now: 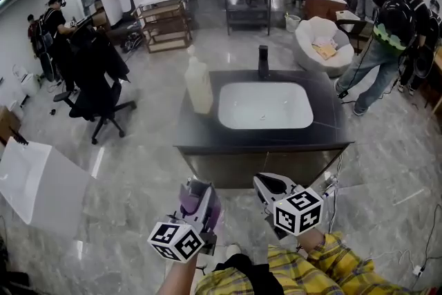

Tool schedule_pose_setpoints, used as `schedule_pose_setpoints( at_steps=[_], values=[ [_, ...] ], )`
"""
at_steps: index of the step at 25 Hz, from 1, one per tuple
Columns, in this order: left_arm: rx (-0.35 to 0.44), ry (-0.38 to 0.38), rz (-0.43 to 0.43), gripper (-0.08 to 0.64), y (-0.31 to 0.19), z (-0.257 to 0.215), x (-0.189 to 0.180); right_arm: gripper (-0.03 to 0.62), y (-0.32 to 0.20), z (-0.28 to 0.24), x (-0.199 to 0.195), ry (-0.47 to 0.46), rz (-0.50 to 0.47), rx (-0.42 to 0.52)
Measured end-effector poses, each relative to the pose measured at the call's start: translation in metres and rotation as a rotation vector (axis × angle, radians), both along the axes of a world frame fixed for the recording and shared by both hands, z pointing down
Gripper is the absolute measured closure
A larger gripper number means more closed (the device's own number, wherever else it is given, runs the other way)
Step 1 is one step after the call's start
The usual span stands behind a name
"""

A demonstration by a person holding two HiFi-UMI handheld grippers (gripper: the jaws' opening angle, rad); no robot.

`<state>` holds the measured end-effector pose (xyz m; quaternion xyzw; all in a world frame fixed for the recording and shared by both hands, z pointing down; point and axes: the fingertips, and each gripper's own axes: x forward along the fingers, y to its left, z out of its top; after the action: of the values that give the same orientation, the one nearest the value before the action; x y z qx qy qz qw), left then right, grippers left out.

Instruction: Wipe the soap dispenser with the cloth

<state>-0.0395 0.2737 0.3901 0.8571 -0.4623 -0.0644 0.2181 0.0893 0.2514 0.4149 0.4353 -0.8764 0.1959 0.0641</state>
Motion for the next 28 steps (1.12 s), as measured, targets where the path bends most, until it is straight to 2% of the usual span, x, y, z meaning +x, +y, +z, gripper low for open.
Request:
schedule_pose_setpoints(
  at_steps=[5, 12, 19, 28],
  values=[
    [-0.006, 0.023, 0.014, 0.492, -0.041, 0.0, -0.036, 0.586, -0.041, -0.002, -0.04, 0.005, 0.008, 0.003],
    [-0.018, 0.03, 0.025, 0.492, -0.08, 0.017, -0.075, 0.586, -0.071, 0.015, -0.076, 0.038, 0.006, -0.013],
    [-0.035, 0.043, 0.027, 0.492, -0.11, 0.031, -0.083, 0.586, -0.103, 0.026, -0.091, 0.039, -0.002, -0.019],
    [0.0, 0.056, -0.015, 0.492, -0.184, 0.021, -0.075, 0.586, -0.183, 0.021, -0.087, 0.033, -0.049, 0.009]
  ],
)
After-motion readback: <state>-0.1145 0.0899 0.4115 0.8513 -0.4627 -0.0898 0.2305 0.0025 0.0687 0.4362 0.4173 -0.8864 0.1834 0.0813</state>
